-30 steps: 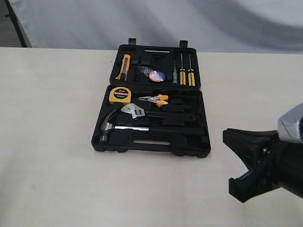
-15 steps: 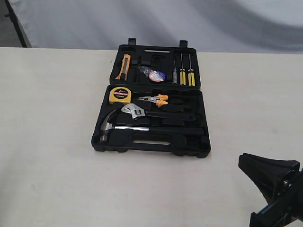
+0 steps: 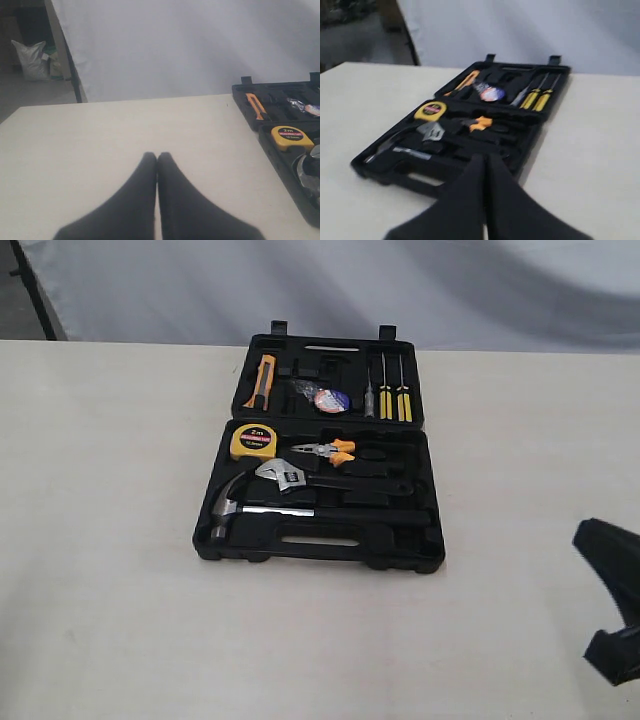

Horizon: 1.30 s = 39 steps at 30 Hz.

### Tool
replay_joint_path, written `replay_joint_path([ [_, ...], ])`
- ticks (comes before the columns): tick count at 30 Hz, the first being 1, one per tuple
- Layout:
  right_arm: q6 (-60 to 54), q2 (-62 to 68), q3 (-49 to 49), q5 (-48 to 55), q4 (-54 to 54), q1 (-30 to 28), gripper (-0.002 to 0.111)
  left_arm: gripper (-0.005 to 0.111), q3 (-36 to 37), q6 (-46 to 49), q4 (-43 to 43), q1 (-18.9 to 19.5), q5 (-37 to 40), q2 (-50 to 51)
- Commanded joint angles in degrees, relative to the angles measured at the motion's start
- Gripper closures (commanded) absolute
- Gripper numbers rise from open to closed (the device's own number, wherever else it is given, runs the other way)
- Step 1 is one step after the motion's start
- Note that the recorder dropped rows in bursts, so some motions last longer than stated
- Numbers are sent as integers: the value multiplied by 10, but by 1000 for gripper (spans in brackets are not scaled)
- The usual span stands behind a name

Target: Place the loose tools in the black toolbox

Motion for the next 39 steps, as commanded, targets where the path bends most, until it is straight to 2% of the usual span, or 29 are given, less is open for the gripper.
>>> replay_joint_path([
  [1, 3, -92, 2, 67, 0, -104, 109, 105, 5, -6, -8, 2, -10, -5],
  [5, 1, -157, 3, 119, 0, -168, 109, 105, 5, -6, -8, 2, -10, -5],
  [9, 1, -215, 3, 167, 0, -199, 109, 105, 5, -6, -8, 2, -10, -5],
  [19, 2, -236, 21, 203, -5, -202, 109, 105, 5, -6, -8, 2, -10, -5],
  [39, 8, -236, 21, 199, 0, -201, 109, 105, 5, -6, -8, 2, -10, -5],
])
